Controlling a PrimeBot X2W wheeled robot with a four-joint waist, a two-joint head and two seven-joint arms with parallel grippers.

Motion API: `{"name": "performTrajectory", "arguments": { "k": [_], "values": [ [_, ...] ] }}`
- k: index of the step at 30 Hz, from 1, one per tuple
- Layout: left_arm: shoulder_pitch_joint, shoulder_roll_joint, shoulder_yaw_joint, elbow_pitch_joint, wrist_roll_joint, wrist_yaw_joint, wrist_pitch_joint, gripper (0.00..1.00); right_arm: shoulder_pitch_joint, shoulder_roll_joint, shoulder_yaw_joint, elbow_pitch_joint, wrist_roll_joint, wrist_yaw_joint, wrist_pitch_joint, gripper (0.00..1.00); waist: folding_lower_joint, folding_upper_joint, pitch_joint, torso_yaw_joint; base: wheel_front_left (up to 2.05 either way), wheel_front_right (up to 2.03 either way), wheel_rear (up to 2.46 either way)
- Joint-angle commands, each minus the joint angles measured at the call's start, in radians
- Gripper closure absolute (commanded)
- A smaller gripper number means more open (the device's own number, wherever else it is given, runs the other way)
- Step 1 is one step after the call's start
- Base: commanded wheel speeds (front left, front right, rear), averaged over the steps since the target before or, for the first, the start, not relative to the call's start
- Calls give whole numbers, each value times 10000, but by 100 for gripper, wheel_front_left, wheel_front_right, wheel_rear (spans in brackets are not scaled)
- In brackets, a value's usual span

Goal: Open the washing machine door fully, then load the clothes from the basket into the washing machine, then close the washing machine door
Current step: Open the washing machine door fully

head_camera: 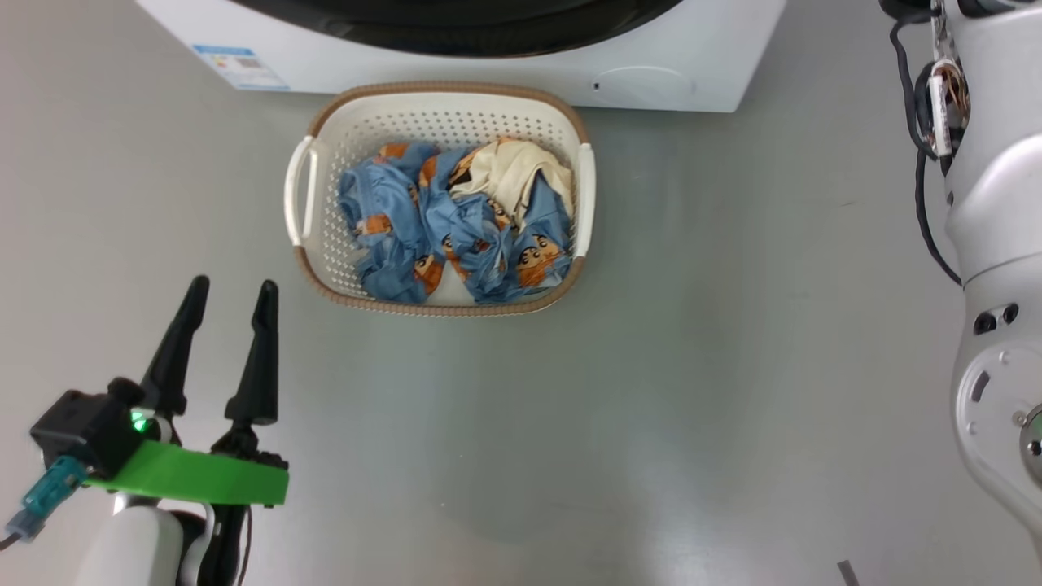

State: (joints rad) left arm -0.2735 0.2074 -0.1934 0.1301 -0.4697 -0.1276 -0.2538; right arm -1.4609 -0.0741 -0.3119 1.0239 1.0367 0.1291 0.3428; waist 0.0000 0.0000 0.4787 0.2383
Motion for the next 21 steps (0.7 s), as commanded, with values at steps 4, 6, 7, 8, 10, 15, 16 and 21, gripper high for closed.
{"name": "performTrajectory", "arguments": {
  "k": [4, 6, 7, 8, 10, 15, 16, 21],
  "values": [
    [-318, 212, 287, -288, -129, -31, -80, 0, -842, 239, 174, 299, -310, 16, -272, 100, 0, 0, 259, 295, 0, 0, 0],
    [-356, 200, 256, -291, -183, -31, -80, 0, -1064, 239, 215, 570, -386, 16, -411, 100, 0, 0, 325, 366, 0, 0, 0],
    [-372, 201, 250, -295, -204, -31, -80, 0, -1164, 239, 234, 701, -437, 16, -485, 100, 0, 0, 350, 395, 0, 0, 0],
    [-384, 202, 247, -301, -221, -31, -80, 0, -1258, 239, 239, 821, -485, 16, -563, 100, 0, 0, 374, 425, 0, 0, 0],
    [-396, 185, 265, -311, -253, -31, -80, 0, -1445, 239, 221, 1060, -592, 16, -730, 100, 0, 0, 418, 486, 0, 0, 0],
    [-410, 140, 228, -329, -290, -31, -80, 0, -1939, 233, 131, 1692, -917, 16, -1047, 100, 0, 0, 522, 636, 0, 0, 0],
    [-410, 140, 228, -329, -290, -31, -80, 0, -1939, 233, 131, 1692, -917, 16, -1047, 100, 0, 0, 522, 636, 0, 0, 0],
    [-432, 101, 233, -309, -317, -31, -80, 0, -2143, 232, 176, 2181, -1121, 16, -657, 100, 0, 0, 565, 682, 0, 0, 0]
  ]
}}
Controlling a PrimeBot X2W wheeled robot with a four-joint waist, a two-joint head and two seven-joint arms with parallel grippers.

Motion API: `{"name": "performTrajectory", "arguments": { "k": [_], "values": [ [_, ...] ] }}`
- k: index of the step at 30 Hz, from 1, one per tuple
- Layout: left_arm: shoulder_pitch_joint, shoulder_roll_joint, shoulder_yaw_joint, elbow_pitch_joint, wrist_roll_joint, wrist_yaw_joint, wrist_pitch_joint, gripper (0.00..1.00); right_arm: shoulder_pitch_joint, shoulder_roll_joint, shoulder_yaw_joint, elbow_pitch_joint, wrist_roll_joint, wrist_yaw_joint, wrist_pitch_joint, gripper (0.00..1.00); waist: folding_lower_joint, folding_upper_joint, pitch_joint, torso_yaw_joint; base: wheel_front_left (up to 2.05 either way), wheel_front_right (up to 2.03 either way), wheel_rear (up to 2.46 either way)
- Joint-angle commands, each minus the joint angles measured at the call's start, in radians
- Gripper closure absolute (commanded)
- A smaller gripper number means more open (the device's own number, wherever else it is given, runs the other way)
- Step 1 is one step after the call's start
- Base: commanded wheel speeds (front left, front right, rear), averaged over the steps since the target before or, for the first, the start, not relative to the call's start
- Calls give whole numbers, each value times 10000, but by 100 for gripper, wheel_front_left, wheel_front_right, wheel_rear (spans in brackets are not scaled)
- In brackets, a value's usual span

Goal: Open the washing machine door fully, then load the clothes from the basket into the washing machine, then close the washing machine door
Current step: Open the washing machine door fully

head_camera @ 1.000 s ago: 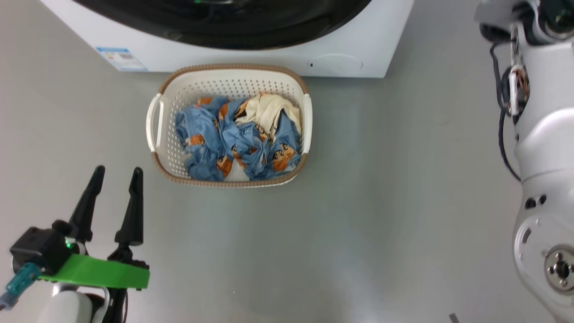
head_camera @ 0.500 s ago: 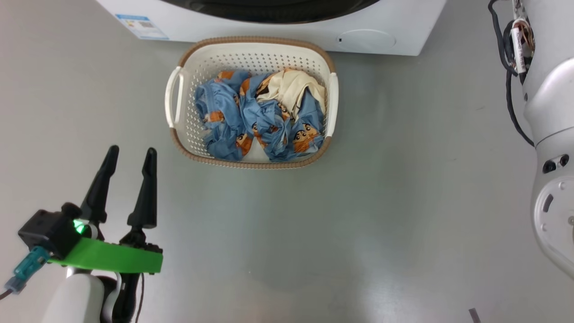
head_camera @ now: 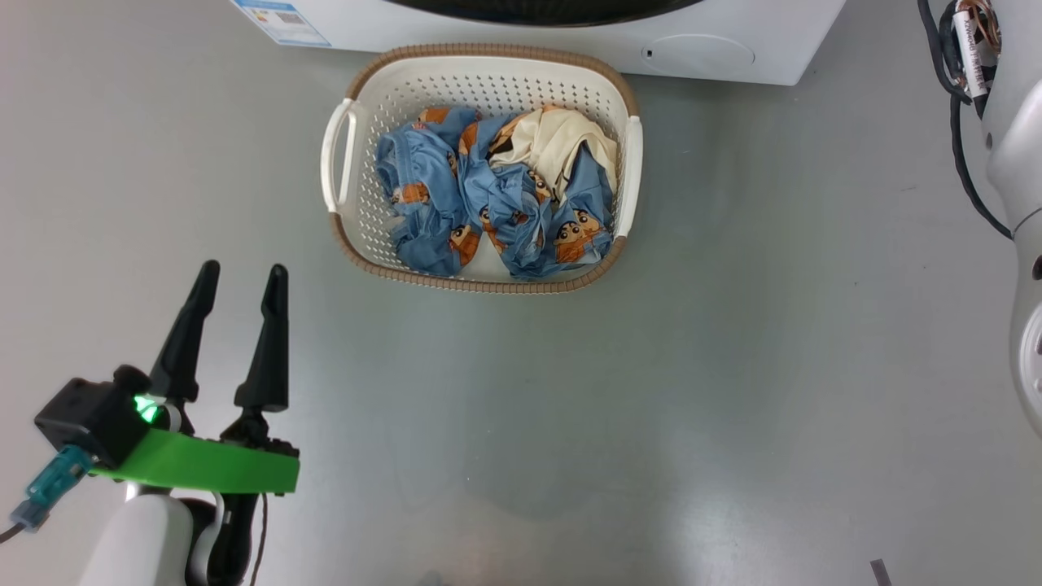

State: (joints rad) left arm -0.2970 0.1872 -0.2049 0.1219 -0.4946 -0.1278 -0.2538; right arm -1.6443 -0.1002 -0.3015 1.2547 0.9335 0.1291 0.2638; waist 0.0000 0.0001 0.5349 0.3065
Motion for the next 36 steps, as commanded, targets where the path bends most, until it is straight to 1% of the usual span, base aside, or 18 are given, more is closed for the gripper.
{"name": "performTrajectory", "arguments": {
  "k": [1, 7, 14, 15, 16, 23, 31, 36],
  "values": [
    [-202, 293, 357, -225, -71, -29, -80, 0, -304, 493, 104, -77, -108, 16, 294, 100, 0, -1, 3, 0, 0, 0, 0],
    [-254, 254, 441, -258, -49, -29, -80, 0, -87, 496, 367, 4, -147, 16, 1459, 100, 0, -1, -45, -50, 0, 0, 0],
    [-212, 251, 547, -322, 15, -29, -80, 0, 547, 497, 742, -358, -81, 16, 3024, 100, 0, -1, -306, -150, 0, 0, 0],
    [-186, 253, 539, -329, 41, -29, -80, 0, 739, 498, 810, -476, 191, 16, 3635, 100, 0, -1, -399, -163, 0, 0, 0],
    [-175, 250, 536, -329, 52, -29, -80, 0, 852, 498, 924, -582, 312, 16, 3919, 100, 0, -1, -450, -168, 0, 0, 0],
    [-11, 287, 551, -356, 132, -29, -80, 0, 2068, 498, 2027, -1688, 1788, 16, 5449, 100, 0, -1, -915, -217, 0, 0, 0],
    [285, 312, 586, -364, 278, -29, -80, 0, 3906, 499, 3848, -3064, 3704, 16, 6518, 100, 0, -1, -1503, -241, 0, 0, 0],
    [427, 276, 695, -360, 321, -29, -80, 0, 5027, 499, 5389, -4039, 4850, 16, 6786, 100, 0, -1, -1753, -253, 0, 0, 0]
  ]
}}
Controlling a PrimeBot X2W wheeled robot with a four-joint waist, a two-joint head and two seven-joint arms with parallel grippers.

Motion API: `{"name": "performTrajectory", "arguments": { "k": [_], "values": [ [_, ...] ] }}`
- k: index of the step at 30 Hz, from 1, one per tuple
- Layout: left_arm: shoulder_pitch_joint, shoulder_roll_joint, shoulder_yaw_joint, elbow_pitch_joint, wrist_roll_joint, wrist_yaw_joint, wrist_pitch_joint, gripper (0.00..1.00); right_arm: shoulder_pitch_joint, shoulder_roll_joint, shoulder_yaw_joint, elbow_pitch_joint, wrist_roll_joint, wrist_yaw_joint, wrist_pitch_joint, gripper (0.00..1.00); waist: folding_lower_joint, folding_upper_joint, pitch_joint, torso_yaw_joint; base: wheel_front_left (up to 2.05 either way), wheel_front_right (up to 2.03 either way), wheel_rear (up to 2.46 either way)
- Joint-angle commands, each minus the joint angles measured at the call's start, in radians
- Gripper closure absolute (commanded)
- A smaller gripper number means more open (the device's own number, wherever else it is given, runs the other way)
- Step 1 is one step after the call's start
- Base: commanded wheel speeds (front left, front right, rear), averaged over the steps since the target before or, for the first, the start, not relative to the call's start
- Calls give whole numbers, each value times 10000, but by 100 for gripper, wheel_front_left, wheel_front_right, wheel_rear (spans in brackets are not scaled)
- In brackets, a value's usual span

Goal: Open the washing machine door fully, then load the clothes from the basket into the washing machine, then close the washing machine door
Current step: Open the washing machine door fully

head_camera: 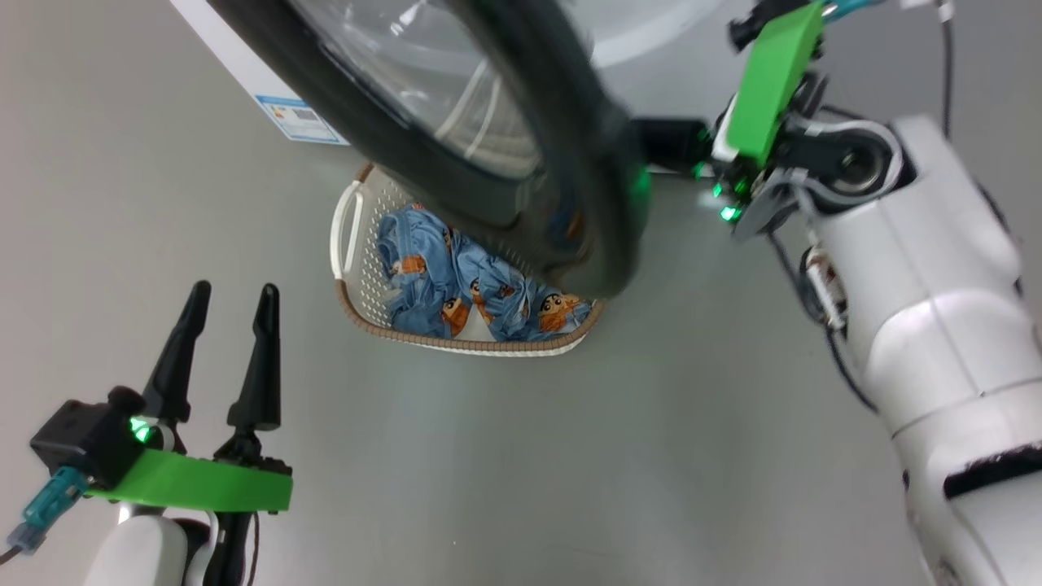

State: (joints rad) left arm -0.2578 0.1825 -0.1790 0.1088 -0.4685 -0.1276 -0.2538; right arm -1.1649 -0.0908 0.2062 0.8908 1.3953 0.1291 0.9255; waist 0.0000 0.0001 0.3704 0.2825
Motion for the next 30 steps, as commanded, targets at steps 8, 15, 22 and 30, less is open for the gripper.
{"name": "performTrajectory", "arguments": {
  "k": [8, 15, 22, 30],
  "values": [
    [184, 318, 520, -134, 147, -31, -80, 0, 1621, 405, 3309, -1917, 2524, 16, -507, 100, 0, -1, -377, -112, 0, 0, 0],
    [238, 363, 696, -82, 193, -31, -80, 0, 1779, 405, 5534, -2384, 3955, 16, -1813, 100, 0, -1, -511, -161, 0, 0, 0],
    [273, 313, 853, -9, 263, -31, -80, 0, 1527, 405, 7168, -2745, 5402, 16, -3062, 100, 0, -1, -613, -158, 0, 0, 0],
    [402, 216, 1064, 105, 380, -31, -80, 0, 1394, 405, 8626, -3125, 6723, 16, -4141, 100, 0, -1, -876, -278, 0, 0, 0]
  ]
}}
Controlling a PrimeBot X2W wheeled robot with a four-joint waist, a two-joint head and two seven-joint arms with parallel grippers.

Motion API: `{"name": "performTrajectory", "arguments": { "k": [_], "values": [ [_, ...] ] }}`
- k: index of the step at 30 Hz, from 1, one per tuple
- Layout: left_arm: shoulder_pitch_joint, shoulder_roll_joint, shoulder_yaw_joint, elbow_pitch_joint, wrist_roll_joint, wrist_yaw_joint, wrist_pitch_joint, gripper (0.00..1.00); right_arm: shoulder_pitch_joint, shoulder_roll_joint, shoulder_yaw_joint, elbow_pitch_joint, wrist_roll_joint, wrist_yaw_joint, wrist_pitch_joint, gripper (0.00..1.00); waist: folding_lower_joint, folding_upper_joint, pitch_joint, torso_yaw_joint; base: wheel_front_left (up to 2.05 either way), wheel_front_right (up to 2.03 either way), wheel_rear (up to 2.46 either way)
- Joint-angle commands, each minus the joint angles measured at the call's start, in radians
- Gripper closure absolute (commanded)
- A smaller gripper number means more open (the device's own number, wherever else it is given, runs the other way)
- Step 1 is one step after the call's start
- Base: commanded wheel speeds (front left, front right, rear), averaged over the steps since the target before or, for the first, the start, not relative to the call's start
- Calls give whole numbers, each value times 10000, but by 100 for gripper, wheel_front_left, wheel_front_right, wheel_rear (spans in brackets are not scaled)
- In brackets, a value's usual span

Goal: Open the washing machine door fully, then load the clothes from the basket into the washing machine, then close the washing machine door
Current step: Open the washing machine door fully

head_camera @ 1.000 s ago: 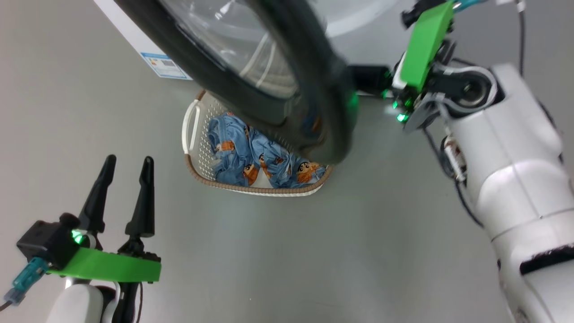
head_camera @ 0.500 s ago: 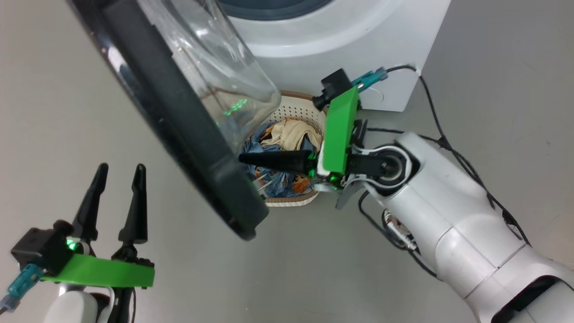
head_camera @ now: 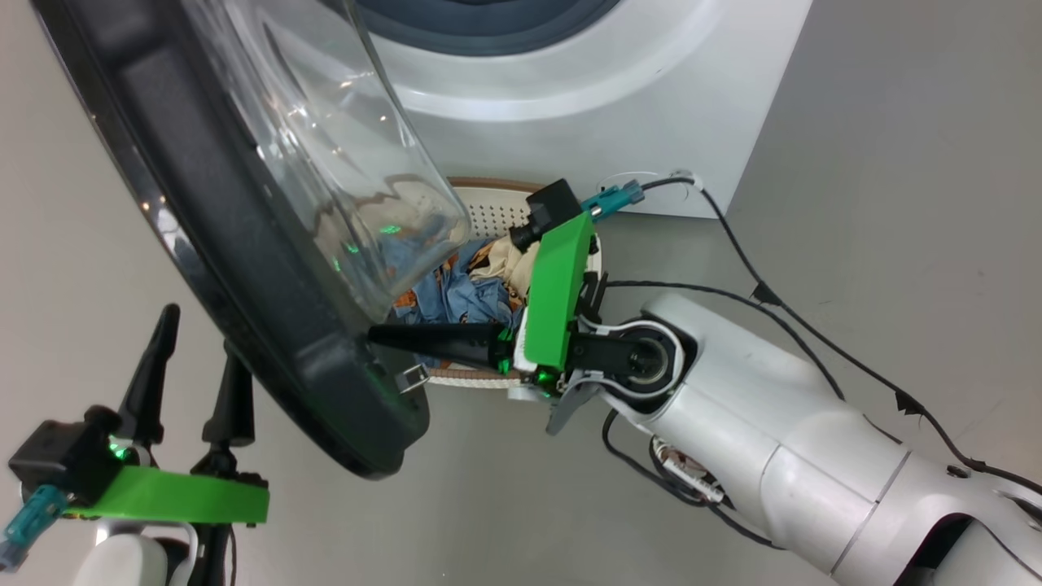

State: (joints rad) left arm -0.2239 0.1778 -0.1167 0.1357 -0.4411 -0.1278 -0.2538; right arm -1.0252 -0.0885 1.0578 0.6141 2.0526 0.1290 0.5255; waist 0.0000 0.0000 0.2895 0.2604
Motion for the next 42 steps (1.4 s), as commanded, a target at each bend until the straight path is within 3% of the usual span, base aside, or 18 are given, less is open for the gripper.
{"name": "performTrajectory", "arguments": {
  "k": [1, 13, 31, 32, 35, 36, 37, 42],
  "values": [
    [90, 256, 470, -152, 117, -29, -80, 0, -3, 382, 207, -418, 270, 17, -293, 100, 0, 0, -106, -84, 0, 0, 0],
    [618, 306, 947, -30, 278, -29, -80, 0, 650, 225, 112, -763, 542, 17, -1412, 100, 0, 0, -971, -689, 0, 0, 0],
    [2086, 161, 1718, -283, 772, -29, -80, 0, 3385, -759, -1186, -2889, 201, 17, -2548, 100, 0, 0, -2363, -1741, 0, 0, 0],
    [2162, 148, 1772, -304, 790, -29, -80, 0, 3546, -816, -1272, -2994, 166, 17, -2640, 96, 0, 0, -2412, -1796, 0, 0, 0],
    [2376, 102, 1930, -372, 848, -29, -80, 0, 4025, -963, -1540, -3361, 85, 17, -2863, 69, 0, 0, -2532, -1946, 0, 0, 0],
    [2447, 73, 1982, -388, 854, -29, -80, 0, 4176, -1010, -1661, -3475, 27, 17, -3002, 50, 0, 0, -2569, -1997, 0, 0, 0],
    [2510, 42, 2016, -403, 857, -29, -80, 0, 4323, -1053, -1794, -3571, -54, 17, -3187, 0, 0, 0, -2599, -2036, 0, 0, 0],
    [2668, -62, 2094, -484, 888, -29, -80, 0, 4976, -1192, -2622, -4111, -812, 17, -4511, 0, 0, 0, -2668, -2185, 0, 0, 0]
  ]
}}
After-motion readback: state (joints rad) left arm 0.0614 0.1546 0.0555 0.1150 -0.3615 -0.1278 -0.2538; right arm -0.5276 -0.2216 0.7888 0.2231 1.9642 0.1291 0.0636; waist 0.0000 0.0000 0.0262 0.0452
